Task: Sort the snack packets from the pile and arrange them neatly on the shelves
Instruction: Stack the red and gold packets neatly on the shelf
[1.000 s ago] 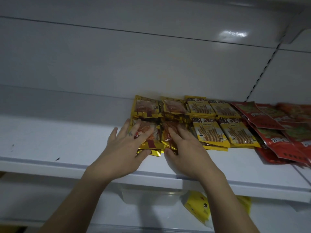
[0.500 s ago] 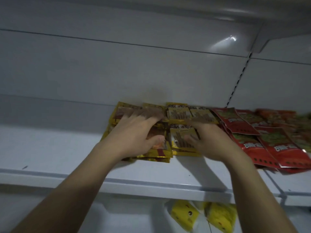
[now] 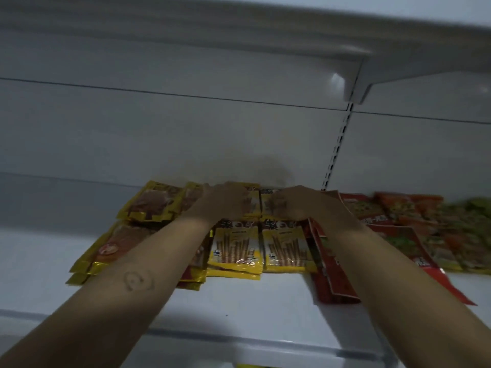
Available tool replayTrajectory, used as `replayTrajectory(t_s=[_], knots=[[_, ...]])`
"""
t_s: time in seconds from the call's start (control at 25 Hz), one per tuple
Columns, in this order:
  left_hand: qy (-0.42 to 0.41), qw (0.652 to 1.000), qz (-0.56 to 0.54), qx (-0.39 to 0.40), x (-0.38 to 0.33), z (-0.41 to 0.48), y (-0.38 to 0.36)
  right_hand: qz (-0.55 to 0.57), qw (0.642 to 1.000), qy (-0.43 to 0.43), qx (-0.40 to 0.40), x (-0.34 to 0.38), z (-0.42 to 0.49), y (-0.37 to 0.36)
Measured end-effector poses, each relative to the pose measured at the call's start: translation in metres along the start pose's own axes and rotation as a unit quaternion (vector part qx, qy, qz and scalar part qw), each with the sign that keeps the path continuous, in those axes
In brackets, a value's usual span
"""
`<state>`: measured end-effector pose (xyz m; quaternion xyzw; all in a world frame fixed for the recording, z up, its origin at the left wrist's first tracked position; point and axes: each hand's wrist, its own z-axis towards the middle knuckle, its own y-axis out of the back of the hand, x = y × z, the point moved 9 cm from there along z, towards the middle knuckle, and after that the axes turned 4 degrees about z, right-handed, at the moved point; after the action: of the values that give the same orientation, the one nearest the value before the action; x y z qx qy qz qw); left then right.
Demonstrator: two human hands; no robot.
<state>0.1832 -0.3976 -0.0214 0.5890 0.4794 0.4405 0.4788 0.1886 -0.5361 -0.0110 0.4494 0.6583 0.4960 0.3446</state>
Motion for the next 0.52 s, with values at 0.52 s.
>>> replayTrajectory(t_s=[0.52], knots=[[-0.049, 0.997, 0.049, -0.014, -0.024, -0.119, 0.001, -0.029, 0.993, 0.114, 0.012, 0.020, -0.081, -0.016]])
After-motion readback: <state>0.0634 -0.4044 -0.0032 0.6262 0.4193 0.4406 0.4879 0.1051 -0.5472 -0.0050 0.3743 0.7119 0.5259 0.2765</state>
